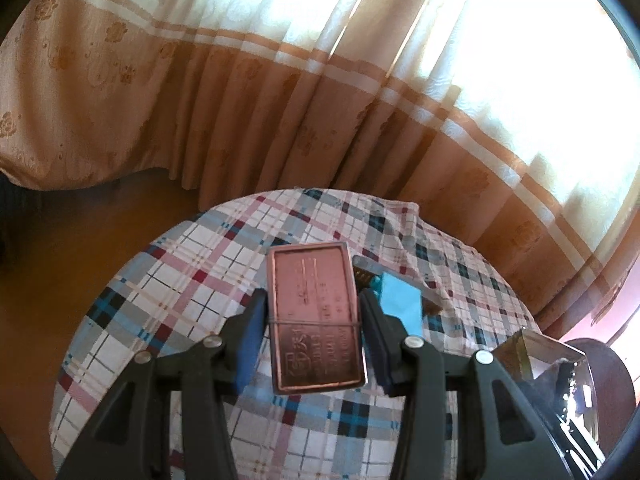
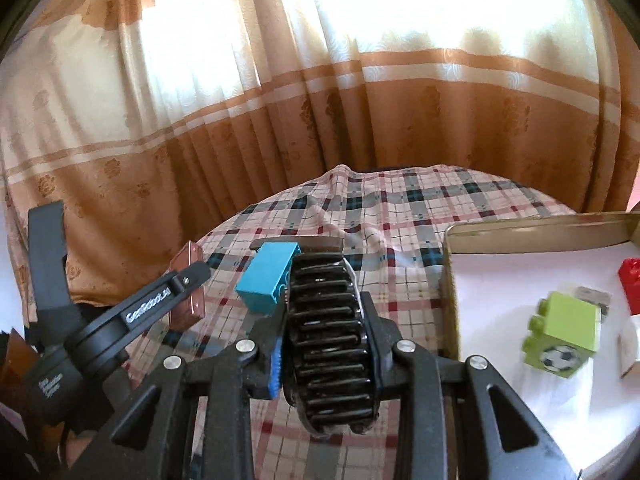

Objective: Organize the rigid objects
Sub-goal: 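Grasp the black coiled object with the right gripper while the left holds the copper plate, then carry the copper plate over the tray with the left gripper while the right carries the black object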

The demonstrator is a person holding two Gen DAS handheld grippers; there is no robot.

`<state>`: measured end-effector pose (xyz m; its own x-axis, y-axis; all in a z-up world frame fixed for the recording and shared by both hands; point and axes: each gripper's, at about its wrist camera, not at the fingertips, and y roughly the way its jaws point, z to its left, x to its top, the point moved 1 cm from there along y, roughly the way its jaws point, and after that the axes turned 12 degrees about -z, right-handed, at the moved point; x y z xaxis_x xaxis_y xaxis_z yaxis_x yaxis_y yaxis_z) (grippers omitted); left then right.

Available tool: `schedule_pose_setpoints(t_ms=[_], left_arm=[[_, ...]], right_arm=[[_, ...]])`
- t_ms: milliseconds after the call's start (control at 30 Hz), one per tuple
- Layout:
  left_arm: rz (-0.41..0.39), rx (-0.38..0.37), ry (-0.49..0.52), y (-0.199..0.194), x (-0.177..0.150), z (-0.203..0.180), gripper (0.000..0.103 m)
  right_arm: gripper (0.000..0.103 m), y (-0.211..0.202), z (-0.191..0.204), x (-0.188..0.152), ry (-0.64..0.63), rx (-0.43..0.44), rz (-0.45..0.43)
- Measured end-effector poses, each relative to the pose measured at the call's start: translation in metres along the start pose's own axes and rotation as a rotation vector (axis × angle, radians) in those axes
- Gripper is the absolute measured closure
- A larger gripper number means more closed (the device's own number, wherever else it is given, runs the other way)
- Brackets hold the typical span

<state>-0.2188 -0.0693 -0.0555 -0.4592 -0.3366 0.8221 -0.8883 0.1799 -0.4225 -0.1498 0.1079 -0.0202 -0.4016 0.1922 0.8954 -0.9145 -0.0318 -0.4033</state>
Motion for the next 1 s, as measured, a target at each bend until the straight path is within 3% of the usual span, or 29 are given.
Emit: schedule_pose_setpoints(t_ms=[400, 1000], left_arm=[[-0.027, 0.051, 0.174, -0.055, -0.006, -0.049, 0.057], [-0.027, 0.000, 0.288, -0.094, -0.025, -0.109, 0.057]], right_arm=[[0.069, -0.049, -0.011, 0.005, -0.002, 0.021, -0.038], [0.069, -0.097, -0.060, 0.013, 0.059, -0.032, -0.103]])
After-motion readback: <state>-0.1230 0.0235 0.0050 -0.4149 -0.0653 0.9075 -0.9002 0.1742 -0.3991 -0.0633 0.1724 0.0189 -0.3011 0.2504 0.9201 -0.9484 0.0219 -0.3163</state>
